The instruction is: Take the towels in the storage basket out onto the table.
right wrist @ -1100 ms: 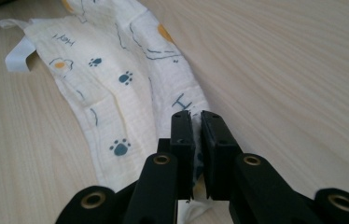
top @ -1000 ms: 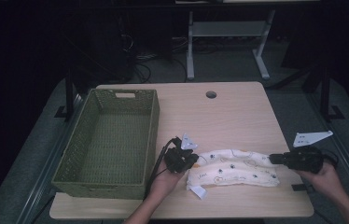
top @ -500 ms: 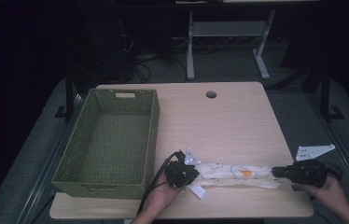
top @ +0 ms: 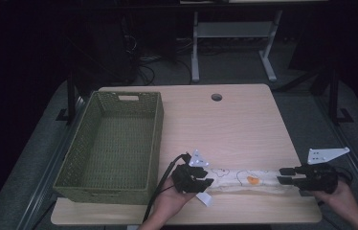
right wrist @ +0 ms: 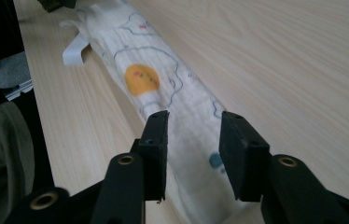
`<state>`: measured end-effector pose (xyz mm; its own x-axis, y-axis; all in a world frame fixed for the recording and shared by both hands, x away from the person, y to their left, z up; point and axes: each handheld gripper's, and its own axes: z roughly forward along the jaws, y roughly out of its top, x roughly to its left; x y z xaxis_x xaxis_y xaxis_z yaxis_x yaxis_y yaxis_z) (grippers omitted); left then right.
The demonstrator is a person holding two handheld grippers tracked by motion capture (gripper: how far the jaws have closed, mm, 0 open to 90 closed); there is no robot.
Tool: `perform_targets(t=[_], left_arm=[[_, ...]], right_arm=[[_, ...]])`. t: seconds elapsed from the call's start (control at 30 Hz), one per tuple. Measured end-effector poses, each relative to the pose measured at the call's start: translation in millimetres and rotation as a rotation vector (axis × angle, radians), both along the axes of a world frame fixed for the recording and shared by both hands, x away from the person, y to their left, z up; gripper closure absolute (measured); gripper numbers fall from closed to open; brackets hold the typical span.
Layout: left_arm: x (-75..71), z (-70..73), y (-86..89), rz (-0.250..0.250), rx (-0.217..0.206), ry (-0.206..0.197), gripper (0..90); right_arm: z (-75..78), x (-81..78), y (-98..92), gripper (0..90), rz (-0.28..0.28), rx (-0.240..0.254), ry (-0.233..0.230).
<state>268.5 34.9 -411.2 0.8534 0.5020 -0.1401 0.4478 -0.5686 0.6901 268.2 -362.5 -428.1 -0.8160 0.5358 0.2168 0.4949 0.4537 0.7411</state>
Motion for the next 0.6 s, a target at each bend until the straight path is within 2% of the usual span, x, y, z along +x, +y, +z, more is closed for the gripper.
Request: perform_targets(t=[0.07, 0.17, 0.23, 0.27, 0.33, 0.43, 0.5, 0.53, 0.57, 0.6], left_arm=[[2.0, 1.8, -3.3, 0.001, -0.013, 0.001, 71.1], [7.0, -3.7, -10.9, 0.006, 0.021, 0.012, 76.7], [9.6, -10.5, -13.9, 0.006, 0.043, 0.036, 79.8], [9.7, -14.8, -14.9, 0.01, 0.044, 0.049, 80.0], [9.3, -23.6, -15.8, 0.002, 0.079, 0.064, 80.1], [7.8, -32.3, -13.2, 0.014, 0.101, 0.077, 80.5], [7.1, -35.8, -11.4, 0.024, 0.12, 0.064, 79.5], [6.4, -37.9, -10.5, 0.03, 0.124, 0.072, 79.5], [5.9, -39.8, -9.2, 0.028, 0.147, 0.063, 79.5], [4.7, -41.1, -7.9, 0.033, 0.138, 0.057, 79.7]], right_arm=[[3.2, 2.3, 5.7, 67.4, -0.001, 0.0, -0.002], [1.2, 4.2, 16.2, 73.7, 0.008, -0.021, 0.006], [-6.6, 5.2, 24.7, 75.6, 0.022, -0.048, 0.019], [-9.7, 5.5, 26.6, 76.1, 0.024, -0.056, 0.025], [-17.9, 5.4, 29.9, 76.8, 0.03, -0.071, 0.039], [-27.9, 3.8, 31.7, 77.7, 0.041, -0.099, 0.045], [-31.4, 2.5, 32.0, 78.0, 0.034, -0.124, 0.049], [-32.6, 2.1, 31.9, 78.3, 0.033, -0.135, 0.048], [-34.0, 1.6, 31.5, 78.8, 0.033, -0.141, 0.043], [-34.9, 0.4, 30.7, 79.1, 0.028, -0.141, 0.045]])
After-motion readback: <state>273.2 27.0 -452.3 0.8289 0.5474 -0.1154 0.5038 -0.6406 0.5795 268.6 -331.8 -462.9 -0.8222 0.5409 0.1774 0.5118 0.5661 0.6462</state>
